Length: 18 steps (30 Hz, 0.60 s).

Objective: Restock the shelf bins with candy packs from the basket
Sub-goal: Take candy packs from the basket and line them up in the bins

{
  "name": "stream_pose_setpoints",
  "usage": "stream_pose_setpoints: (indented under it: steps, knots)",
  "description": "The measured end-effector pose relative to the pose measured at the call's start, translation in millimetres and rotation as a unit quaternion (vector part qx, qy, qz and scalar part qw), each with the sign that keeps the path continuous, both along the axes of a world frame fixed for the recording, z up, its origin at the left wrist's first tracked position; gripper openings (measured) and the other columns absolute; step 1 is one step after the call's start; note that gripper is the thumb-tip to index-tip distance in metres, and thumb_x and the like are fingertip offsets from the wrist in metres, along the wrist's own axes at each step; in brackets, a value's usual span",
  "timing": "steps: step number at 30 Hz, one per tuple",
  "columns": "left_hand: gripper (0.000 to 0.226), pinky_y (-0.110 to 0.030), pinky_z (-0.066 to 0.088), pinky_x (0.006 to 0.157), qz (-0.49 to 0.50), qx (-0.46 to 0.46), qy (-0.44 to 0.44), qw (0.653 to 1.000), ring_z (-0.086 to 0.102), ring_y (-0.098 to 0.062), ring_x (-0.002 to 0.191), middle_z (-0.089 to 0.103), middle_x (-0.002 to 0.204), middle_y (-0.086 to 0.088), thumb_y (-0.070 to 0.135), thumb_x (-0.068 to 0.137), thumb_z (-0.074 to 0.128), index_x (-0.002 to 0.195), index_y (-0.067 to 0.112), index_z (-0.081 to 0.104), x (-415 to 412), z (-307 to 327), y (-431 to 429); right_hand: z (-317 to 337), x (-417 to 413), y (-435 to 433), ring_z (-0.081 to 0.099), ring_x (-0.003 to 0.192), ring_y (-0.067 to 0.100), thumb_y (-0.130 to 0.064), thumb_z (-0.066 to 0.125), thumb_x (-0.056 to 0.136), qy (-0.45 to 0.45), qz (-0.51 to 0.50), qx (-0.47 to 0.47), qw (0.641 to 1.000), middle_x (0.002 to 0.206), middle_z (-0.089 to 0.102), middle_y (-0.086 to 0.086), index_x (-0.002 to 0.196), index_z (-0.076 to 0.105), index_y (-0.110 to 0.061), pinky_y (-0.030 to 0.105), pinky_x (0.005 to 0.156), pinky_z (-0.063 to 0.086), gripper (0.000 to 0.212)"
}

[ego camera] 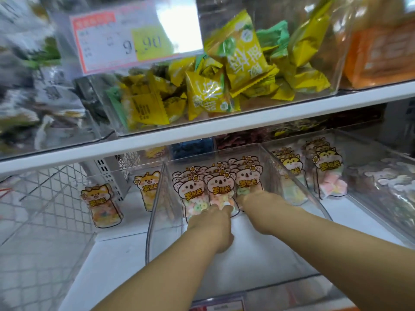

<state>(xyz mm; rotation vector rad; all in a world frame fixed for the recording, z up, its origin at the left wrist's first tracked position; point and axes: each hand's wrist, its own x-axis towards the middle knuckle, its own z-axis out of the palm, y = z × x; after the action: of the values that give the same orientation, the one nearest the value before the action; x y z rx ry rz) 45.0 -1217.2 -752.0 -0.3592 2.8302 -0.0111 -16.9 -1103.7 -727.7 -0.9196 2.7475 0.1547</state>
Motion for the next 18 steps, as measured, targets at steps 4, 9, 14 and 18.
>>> stream_pose_setpoints:
  steps: [4,9,14,18]
  knots:
    - [0.063,-0.044,0.045,0.104,0.001,0.022,0.028,0.999,0.048,-0.03,0.133,0.042,0.153,-0.004,0.04,0.099,0.055,0.154,0.03,0.028,27,34,4,16,23,19,0.059,0.115,0.032,-0.006,0.057,0.091,0.042,0.029,-0.096,0.994,0.132,0.054,0.009,0.14,0.047,-0.025,0.042,0.091,0.054,0.053]
    - [0.05,-0.041,0.05,0.098,-0.019,0.096,0.186,0.978,0.059,-0.02,0.118,0.06,0.133,0.007,0.04,0.096,0.06,0.143,0.035,0.045,106,63,15,28,83,59,0.063,0.103,0.019,-0.036,0.061,0.092,0.063,0.059,-0.201,0.976,0.114,0.065,-0.008,0.128,0.055,-0.034,0.04,0.085,0.055,0.036]
    - [0.027,-0.038,0.054,0.084,-0.001,0.191,0.325,0.926,0.065,-0.006,0.096,0.064,0.107,0.019,0.031,0.095,0.057,0.121,0.037,0.062,221,30,33,-2,176,93,0.064,0.081,0.012,-0.026,0.063,0.092,0.023,0.079,-0.394,0.916,0.085,0.068,-0.013,0.104,0.071,-0.029,0.037,0.073,0.054,0.015]
    - [0.024,-0.038,0.055,0.082,0.099,0.277,0.314,0.903,0.066,-0.008,0.091,0.07,0.101,0.015,0.034,0.094,0.054,0.114,0.034,0.067,298,-50,33,-74,222,93,0.066,0.09,0.012,-0.031,0.059,0.092,-0.046,0.097,-0.278,0.955,0.093,0.071,-0.015,0.105,0.068,-0.036,0.034,0.076,0.054,0.016]
